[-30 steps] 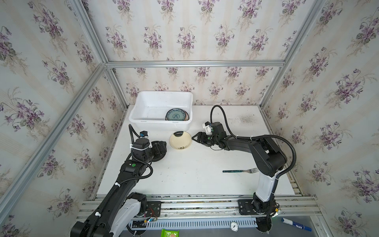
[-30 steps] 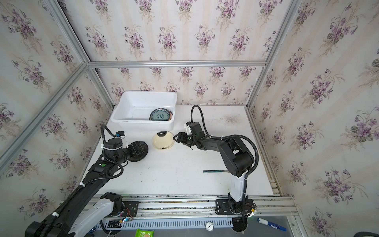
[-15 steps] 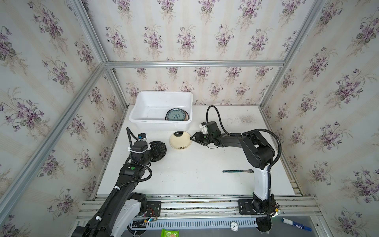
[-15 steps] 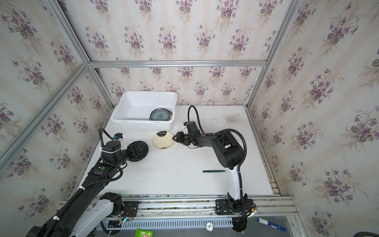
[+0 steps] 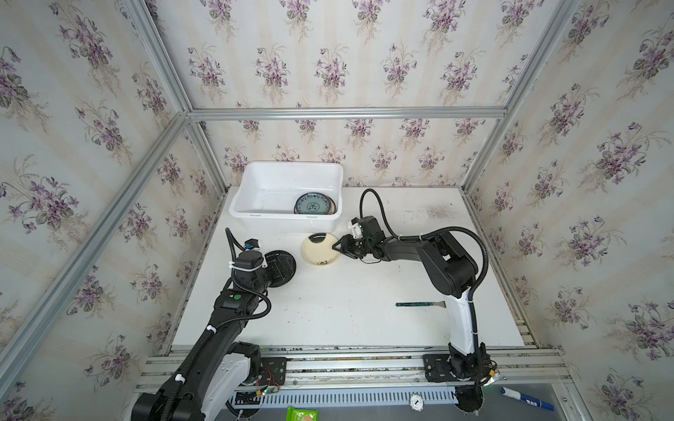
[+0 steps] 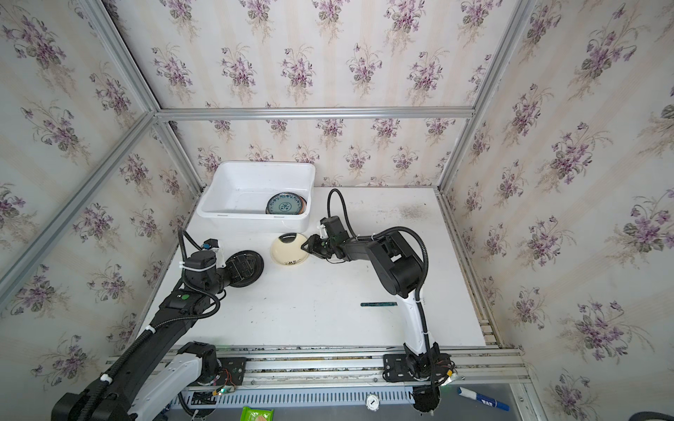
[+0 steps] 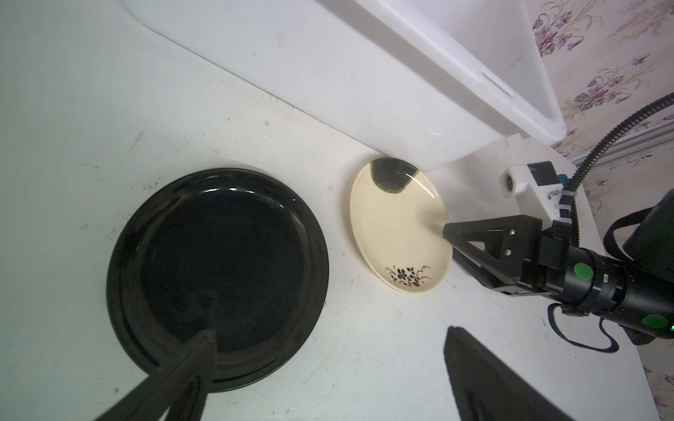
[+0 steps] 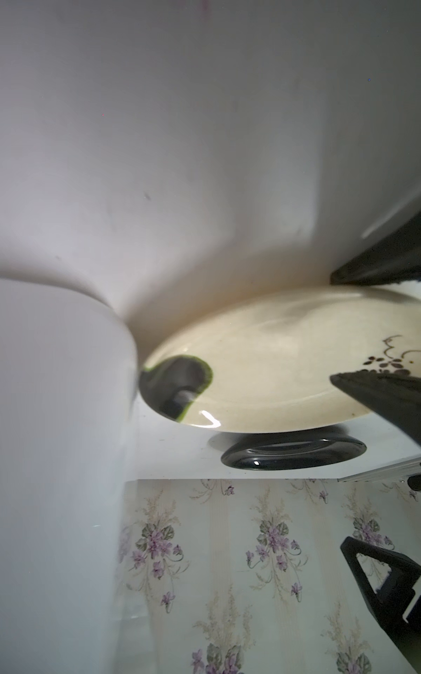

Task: Place the plates into the plastic bin on the countertop
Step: 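Lower the right gripper onto the cream plate rim and close it, then tilt the cream plate upright with the right gripper while the left gripper grasps its rim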

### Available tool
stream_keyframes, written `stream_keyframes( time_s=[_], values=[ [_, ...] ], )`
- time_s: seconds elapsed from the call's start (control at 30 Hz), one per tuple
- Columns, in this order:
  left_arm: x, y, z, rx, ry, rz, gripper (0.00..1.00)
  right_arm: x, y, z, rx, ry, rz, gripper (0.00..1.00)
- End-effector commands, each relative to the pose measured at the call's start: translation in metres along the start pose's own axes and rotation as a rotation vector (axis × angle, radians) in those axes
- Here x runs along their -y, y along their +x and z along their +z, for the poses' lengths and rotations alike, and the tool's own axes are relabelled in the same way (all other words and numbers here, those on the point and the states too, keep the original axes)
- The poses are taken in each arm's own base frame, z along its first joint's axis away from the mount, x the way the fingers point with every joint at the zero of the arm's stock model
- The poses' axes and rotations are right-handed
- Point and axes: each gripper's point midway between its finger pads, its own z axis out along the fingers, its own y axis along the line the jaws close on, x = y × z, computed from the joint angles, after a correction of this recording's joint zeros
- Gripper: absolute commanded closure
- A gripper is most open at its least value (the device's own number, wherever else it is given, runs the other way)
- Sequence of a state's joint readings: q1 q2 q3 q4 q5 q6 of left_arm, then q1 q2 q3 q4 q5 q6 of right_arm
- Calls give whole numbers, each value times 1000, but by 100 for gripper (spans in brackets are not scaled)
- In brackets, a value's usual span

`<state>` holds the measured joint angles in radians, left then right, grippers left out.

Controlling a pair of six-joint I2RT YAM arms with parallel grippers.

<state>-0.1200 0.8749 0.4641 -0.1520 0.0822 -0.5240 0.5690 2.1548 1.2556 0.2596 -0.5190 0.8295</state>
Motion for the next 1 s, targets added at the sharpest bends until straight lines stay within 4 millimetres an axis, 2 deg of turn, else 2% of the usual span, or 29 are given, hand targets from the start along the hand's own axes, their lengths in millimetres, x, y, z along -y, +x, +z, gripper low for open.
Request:
stream_keyframes(
  time_s=[0.0, 0.23, 0.47, 0.67, 0.73, 0.97],
  values=[
    [3, -6, 2, 31, 20, -8, 0, 3, -2, 2, 9, 9, 4, 62],
    [-4, -3, 5, 33, 5, -9, 1, 16, 9, 4, -6, 28, 24, 74],
    [-4, 1, 7, 15, 12, -12, 0, 14, 5, 6, 8, 23, 26, 80],
    [-6, 3, 5, 18, 15, -18, 0, 18, 7, 0, 16, 37, 27, 89],
    [-3, 2, 4, 20, 27, -11, 0, 19, 9, -1, 15, 40, 28, 94],
    [13, 0, 0, 5, 109, 5, 0, 19, 12, -17, 45, 57, 10, 100]
  ],
)
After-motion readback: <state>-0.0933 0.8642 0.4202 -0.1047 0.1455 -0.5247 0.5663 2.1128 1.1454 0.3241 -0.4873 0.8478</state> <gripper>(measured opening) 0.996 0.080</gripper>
